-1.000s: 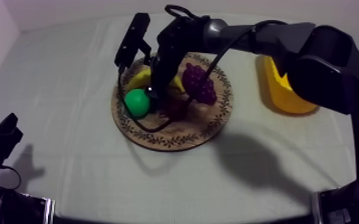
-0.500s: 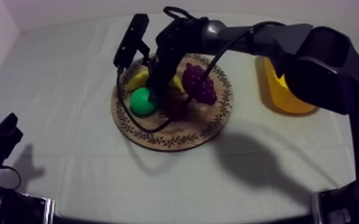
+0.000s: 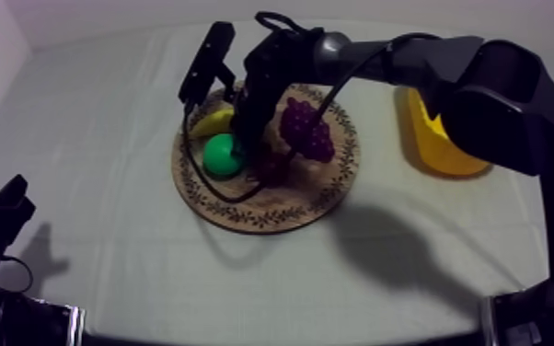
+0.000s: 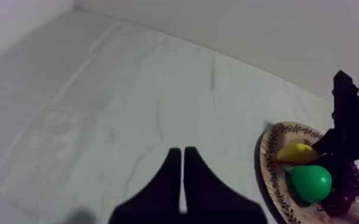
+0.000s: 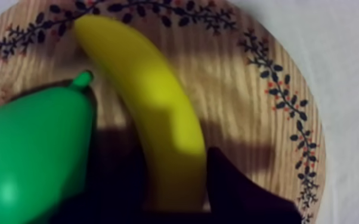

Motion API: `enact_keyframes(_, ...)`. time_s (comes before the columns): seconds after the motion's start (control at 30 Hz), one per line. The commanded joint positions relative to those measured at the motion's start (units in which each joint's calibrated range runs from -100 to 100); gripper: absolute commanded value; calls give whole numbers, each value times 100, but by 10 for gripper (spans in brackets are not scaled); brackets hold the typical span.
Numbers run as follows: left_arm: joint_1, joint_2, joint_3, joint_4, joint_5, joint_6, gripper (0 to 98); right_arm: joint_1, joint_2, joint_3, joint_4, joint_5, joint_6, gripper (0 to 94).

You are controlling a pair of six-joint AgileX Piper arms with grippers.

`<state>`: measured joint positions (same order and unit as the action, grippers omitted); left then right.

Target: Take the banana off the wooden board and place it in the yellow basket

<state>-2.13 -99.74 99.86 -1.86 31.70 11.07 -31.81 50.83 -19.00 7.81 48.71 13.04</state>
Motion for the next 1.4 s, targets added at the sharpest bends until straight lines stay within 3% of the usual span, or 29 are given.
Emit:
enact_keyframes(0.0,0,-1,3,-2,-1,-1,1,4,-39,-27,33,10,-29,304)
enact_keyframes(0.8,0,-1,3,-2,-1,-1,1,256,-805,-26,200,228,-340,264)
enact_keyframes(1.1,0,-1,3,-2,-1,-1,1,817,-1647,-382,237,677,-476,262)
enact_keyframes(1.37,0,-1,3,-2,-1,-1,1,1659,-2510,-538,416,1074,-919,258)
